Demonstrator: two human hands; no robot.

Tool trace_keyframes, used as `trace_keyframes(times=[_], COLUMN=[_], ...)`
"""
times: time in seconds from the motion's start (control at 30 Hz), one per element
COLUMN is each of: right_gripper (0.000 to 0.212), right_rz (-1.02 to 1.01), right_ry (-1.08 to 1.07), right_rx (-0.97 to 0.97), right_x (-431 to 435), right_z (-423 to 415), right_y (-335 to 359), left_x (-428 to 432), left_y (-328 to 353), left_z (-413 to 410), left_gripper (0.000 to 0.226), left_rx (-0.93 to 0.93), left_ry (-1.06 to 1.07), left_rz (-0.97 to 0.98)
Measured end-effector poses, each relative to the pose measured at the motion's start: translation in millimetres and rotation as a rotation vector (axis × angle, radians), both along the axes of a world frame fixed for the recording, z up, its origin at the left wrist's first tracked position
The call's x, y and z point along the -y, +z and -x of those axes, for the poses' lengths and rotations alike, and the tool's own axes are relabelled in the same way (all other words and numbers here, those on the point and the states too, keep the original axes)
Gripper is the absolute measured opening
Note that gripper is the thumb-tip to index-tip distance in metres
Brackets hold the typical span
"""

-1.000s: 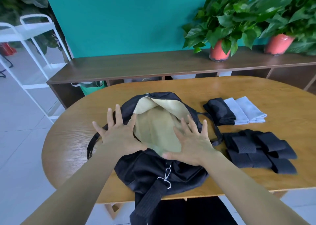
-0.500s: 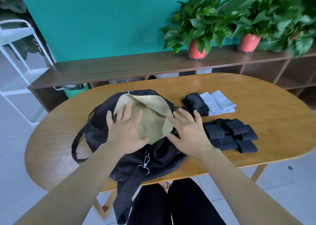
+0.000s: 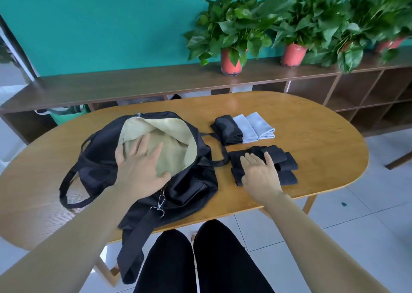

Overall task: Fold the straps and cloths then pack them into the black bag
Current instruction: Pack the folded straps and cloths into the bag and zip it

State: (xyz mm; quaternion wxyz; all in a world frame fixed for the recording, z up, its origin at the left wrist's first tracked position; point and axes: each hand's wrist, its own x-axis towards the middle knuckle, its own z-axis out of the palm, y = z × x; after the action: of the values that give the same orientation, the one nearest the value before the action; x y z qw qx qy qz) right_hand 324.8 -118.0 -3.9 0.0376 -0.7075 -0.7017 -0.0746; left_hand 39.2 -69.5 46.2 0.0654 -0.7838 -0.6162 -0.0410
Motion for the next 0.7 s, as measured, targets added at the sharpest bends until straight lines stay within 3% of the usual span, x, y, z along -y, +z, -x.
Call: trace_keyframes(times=[0.3,0.47,0.7], right_gripper=[0.038,0.03,0.039], right_rz=[-0.079,-0.305,-0.561], right_ry=[-0.005,0.011,0.011], right_rx=[0.052,0.088,0.065], right_x=[-7,-9,-7], right_z=[1,1,2], right_y=[-9,-16,-26], left_x=[-18,-20,-24], left_y=[26,38,45], left_z=[31,44,70], left_gripper=[0.06,0.063,0.069], left_rx=[0.05,0.023,0.006], left_ry=[0.082,0.115,0.163], left_rz=[-0.075,-0.084,-0.099])
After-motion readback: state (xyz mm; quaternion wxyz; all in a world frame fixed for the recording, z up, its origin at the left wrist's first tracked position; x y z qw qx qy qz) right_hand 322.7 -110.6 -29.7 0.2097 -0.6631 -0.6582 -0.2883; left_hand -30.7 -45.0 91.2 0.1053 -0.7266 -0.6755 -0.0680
